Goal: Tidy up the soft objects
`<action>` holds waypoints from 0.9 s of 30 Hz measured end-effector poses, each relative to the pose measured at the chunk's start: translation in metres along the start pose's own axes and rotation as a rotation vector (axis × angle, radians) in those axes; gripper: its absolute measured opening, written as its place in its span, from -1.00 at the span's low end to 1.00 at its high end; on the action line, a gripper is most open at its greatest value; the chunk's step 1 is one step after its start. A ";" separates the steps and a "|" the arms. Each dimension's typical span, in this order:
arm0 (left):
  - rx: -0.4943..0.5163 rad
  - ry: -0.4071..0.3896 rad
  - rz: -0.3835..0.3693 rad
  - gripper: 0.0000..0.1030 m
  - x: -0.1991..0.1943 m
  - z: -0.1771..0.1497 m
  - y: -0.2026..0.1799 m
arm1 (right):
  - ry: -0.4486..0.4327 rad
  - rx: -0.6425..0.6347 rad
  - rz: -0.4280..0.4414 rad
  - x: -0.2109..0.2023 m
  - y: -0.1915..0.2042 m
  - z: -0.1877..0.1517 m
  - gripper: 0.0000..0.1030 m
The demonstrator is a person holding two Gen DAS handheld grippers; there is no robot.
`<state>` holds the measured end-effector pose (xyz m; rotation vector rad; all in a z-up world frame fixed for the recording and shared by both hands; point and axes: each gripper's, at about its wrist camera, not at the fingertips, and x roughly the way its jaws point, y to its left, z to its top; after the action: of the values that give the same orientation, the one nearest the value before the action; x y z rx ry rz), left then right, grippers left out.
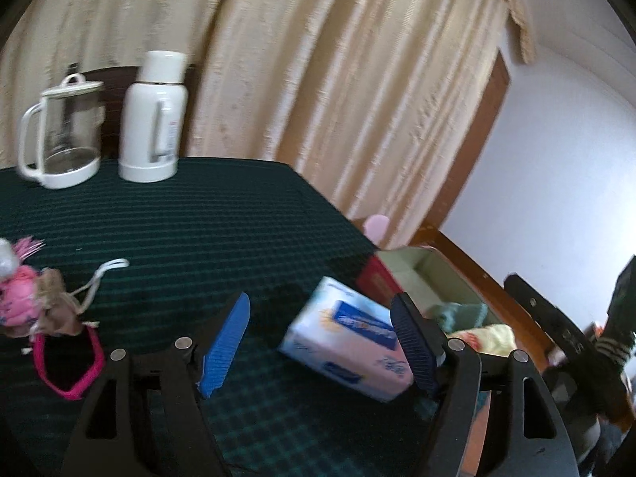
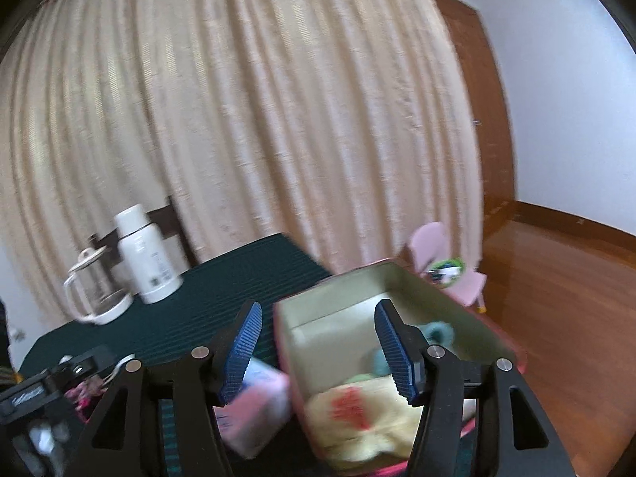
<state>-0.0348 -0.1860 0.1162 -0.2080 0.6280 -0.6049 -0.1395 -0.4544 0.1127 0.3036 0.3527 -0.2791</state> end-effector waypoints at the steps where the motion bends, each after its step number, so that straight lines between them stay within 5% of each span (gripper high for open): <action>1: -0.011 -0.005 0.012 0.44 -0.002 0.001 0.007 | 0.015 -0.012 0.029 0.003 0.008 -0.002 0.22; 27: -0.188 -0.138 0.299 0.56 -0.061 0.001 0.138 | 0.255 -0.158 0.310 0.038 0.121 -0.051 0.28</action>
<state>-0.0092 -0.0386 0.0978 -0.3224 0.5688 -0.2408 -0.0813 -0.3343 0.0820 0.2343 0.5690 0.0934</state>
